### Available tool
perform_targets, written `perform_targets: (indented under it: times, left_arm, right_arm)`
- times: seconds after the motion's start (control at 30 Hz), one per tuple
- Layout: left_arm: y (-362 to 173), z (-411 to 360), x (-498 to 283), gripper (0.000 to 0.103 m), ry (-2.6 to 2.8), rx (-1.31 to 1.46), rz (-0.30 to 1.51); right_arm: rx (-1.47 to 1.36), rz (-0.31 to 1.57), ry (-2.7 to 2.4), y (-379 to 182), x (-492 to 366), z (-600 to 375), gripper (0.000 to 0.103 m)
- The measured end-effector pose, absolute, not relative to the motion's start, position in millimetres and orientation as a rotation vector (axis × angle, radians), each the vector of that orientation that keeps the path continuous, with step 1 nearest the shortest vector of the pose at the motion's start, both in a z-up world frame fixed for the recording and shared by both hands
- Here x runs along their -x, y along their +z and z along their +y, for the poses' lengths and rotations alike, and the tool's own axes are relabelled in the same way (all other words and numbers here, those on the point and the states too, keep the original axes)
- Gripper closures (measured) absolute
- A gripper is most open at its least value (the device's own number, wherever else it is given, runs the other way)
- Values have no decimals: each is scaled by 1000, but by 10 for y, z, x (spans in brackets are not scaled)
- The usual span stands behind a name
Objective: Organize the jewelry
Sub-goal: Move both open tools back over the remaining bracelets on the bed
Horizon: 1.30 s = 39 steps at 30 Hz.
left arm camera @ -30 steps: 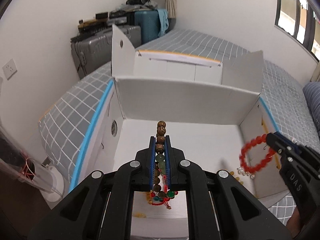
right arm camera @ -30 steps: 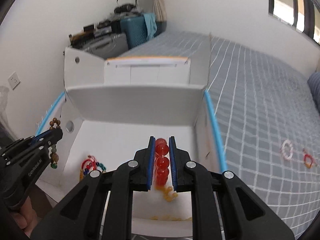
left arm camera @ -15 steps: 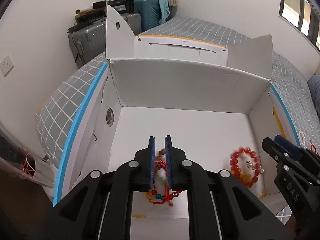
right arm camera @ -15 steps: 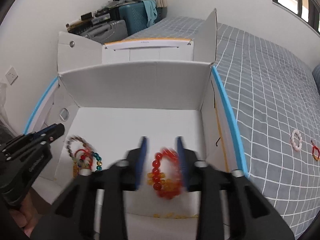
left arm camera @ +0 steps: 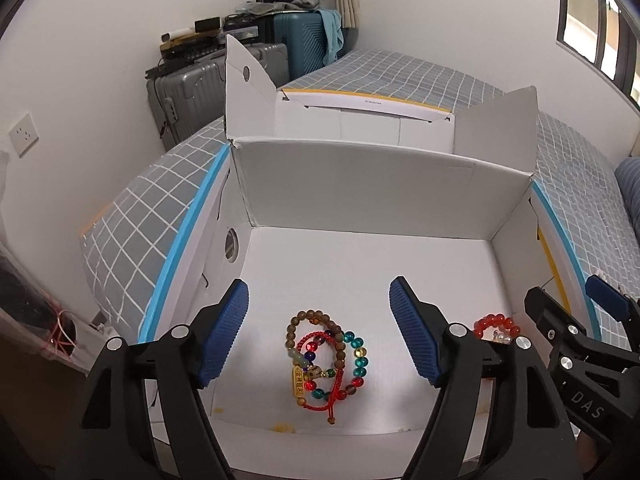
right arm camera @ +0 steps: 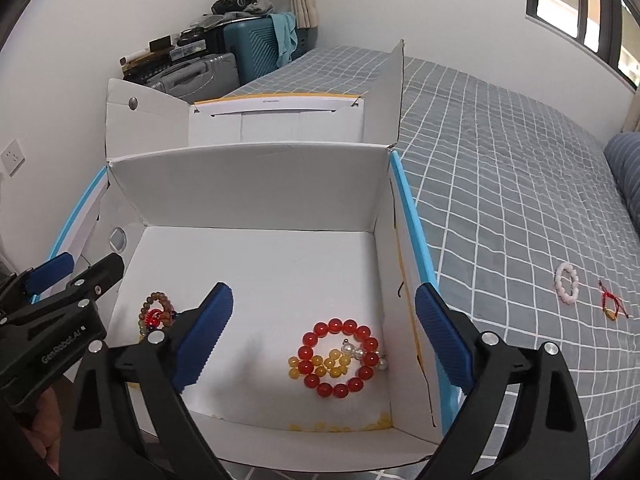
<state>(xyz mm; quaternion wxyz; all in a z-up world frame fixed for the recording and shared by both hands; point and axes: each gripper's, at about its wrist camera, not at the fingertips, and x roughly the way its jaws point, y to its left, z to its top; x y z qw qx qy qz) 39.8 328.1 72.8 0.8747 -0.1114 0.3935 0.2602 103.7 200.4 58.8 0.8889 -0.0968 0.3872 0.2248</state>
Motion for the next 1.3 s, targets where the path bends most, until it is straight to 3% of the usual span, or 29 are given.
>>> perform_targets:
  times: [0.43,0.83,1.3]
  left_arm:
    - [953,2886,-586,20,493,236,778]
    - [1172,1832,-1203,7,331,167,752]
    - [1057,464,-1825,6,145,64,809]
  right_arm:
    - [193,762,375,785,-1098,1451,8]
    - [129,729,193,1047,-1378,174,8]
    - [33,802,59,1023,-1620,-1329,8]
